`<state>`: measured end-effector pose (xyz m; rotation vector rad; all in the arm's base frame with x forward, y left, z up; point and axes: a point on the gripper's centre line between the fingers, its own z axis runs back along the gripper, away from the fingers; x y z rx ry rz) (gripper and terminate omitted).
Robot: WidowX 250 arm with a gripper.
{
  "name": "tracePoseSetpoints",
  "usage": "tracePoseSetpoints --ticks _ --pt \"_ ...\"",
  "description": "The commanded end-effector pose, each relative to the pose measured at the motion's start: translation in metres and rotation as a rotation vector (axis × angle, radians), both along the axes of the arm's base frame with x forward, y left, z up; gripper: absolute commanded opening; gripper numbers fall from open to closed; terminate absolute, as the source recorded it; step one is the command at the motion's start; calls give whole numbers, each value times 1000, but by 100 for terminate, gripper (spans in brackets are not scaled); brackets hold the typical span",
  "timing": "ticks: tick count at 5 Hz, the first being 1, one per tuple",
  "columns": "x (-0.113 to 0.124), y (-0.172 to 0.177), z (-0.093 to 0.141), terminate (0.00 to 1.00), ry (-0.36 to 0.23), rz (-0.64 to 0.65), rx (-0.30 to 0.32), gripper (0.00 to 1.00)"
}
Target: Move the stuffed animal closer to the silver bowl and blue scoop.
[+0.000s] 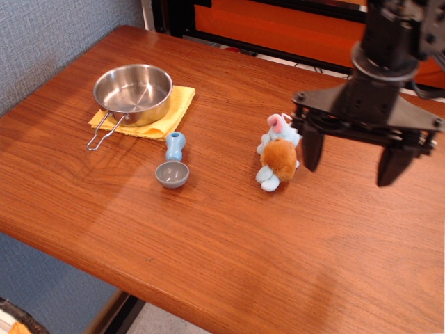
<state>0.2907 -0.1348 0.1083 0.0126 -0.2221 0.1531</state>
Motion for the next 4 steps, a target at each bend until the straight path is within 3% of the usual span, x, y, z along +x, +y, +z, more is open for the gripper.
tracePoseSetpoints --ticks 1,4 --pt "-19 -38 28 0 -106 -317 40 100" --pt "-16 -37 36 0 -191 -737 139 100"
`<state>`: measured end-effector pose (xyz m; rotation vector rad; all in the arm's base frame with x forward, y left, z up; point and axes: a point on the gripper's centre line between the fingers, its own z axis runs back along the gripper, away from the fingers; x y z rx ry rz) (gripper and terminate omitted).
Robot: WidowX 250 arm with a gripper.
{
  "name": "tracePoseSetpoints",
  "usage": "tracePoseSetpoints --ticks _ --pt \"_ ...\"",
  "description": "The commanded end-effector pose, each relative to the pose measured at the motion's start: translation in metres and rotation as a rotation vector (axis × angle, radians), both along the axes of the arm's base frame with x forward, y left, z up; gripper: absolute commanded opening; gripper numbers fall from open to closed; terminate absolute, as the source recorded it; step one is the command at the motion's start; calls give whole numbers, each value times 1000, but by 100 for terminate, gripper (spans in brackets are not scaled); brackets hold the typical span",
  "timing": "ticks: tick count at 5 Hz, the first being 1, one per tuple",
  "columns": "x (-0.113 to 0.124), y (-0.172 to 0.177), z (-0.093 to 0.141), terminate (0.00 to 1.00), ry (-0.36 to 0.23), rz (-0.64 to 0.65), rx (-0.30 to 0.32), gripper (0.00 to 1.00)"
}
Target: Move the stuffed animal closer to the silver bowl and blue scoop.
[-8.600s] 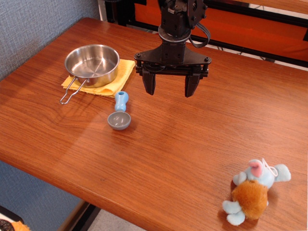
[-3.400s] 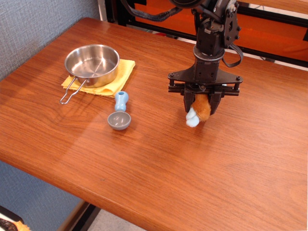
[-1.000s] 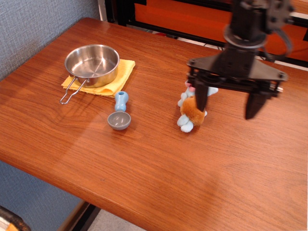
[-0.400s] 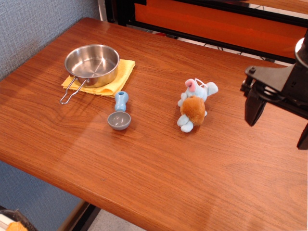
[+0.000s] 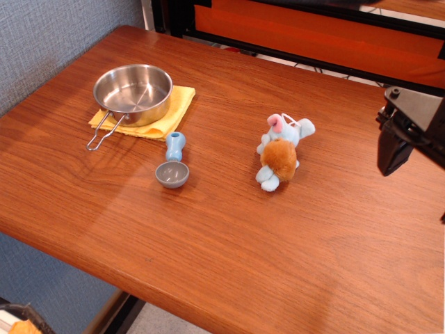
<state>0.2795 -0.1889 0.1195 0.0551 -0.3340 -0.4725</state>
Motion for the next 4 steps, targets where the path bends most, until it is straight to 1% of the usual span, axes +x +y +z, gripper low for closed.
tracePoseSetpoints --ticks 1,2,3,4 --pt "-2 29 27 0 -82 -149 -4 100" --pt "4 38 25 0 -75 -197 3 100" --pt "6 41 26 0 -92 -217 30 100" --pt "6 41 26 0 -92 -217 30 100"
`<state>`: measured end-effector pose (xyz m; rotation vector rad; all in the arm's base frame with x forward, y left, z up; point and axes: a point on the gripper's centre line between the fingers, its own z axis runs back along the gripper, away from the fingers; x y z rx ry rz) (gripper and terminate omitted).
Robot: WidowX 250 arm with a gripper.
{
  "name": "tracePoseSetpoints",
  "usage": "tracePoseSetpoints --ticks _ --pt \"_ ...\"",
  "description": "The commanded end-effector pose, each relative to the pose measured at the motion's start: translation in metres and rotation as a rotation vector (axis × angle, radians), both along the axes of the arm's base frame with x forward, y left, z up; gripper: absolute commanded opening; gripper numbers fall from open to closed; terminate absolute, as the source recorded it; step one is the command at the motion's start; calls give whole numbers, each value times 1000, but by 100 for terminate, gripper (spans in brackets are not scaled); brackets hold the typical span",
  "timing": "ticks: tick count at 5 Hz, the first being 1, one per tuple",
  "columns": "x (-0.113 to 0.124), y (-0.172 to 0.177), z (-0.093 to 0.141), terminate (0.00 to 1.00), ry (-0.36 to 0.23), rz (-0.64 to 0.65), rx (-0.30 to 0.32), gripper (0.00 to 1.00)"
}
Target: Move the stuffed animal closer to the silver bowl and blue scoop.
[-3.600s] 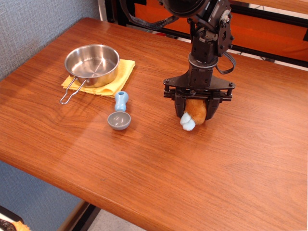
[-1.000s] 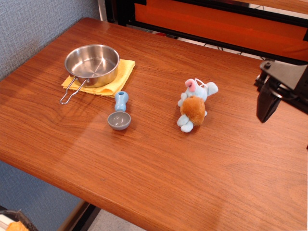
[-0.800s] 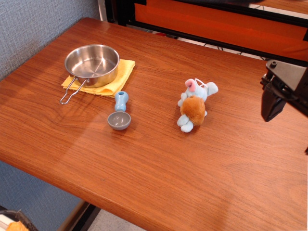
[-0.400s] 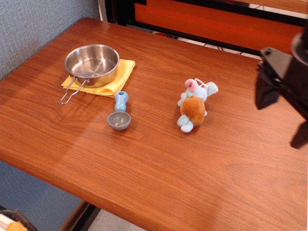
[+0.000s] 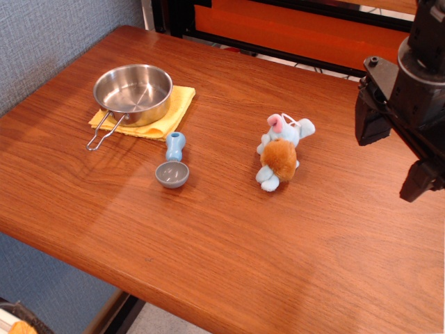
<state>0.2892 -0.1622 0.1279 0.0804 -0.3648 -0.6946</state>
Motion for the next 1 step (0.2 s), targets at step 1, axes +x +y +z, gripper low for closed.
tracePoseSetpoints --ticks 1 --pt "-3 14 18 100 -52 -3 -30 100"
